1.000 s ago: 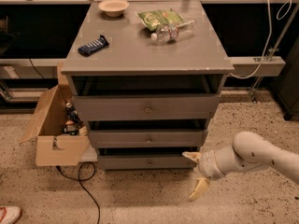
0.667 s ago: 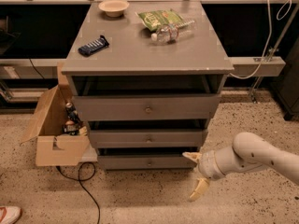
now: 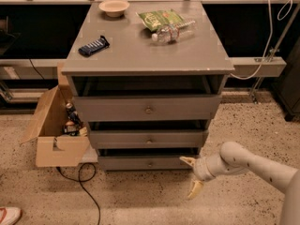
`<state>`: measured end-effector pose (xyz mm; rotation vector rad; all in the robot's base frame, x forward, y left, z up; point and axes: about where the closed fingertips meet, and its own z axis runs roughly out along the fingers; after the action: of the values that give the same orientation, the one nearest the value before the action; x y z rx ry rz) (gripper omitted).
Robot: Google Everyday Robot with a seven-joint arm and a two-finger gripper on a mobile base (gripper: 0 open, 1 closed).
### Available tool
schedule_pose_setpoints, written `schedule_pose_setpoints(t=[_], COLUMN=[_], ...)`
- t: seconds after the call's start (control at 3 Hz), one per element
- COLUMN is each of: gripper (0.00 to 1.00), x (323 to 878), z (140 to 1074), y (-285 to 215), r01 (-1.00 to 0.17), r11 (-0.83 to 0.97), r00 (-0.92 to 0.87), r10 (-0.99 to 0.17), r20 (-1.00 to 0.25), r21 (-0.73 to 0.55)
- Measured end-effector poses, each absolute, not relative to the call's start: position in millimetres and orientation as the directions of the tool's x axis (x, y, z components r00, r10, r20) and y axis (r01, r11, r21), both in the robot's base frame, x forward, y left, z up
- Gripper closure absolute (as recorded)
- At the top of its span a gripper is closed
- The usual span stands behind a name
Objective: Open bottom drawer
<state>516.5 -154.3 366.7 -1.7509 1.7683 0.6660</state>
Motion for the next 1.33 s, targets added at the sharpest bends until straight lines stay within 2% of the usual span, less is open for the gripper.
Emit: schedule_pose_setpoints(t=[0.33, 0.67, 1.33], gripper=[0.00, 0.00, 0.00], x=[533, 576, 590], z=[318, 260, 245], y=[-156, -135, -129], r01=[-0.999, -0.995, -0.988], r11=[0.008, -0.023, -0.047], r00=[0.025, 0.082, 0.128], r10=[-0.728, -0.755, -0.768], r20=[-0.685, -0.650, -0.627], r21=[-0.044, -0.099, -0.144])
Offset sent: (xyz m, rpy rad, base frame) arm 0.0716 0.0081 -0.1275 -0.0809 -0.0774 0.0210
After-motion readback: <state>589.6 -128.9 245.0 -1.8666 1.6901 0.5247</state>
